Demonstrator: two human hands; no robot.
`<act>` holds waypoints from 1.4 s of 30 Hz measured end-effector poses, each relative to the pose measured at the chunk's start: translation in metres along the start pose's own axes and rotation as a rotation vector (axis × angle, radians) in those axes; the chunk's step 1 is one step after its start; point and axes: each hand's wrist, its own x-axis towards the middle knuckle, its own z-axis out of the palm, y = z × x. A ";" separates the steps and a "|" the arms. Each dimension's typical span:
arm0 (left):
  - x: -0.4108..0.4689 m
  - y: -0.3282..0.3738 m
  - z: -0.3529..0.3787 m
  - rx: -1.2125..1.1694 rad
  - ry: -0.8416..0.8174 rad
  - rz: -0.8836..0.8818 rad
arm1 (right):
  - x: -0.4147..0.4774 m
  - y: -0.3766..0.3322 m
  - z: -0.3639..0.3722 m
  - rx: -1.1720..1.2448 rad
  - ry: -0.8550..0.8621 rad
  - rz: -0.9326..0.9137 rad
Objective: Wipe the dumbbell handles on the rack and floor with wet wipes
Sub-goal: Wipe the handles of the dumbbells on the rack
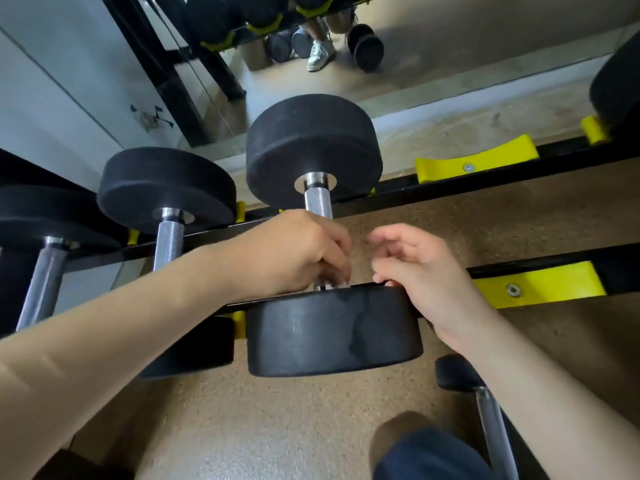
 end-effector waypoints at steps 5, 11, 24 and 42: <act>-0.002 -0.005 -0.003 -0.064 0.289 -0.145 | 0.026 -0.016 0.004 0.115 -0.336 0.081; -0.003 0.011 0.003 -0.288 0.469 -0.279 | 0.039 -0.015 -0.008 0.426 -0.481 0.190; -0.046 0.004 0.024 -0.740 0.416 -0.669 | 0.043 -0.007 -0.005 -0.275 -0.478 -0.152; -0.025 0.006 0.026 -0.648 0.674 -0.619 | 0.063 -0.003 0.016 -0.356 -0.056 -0.349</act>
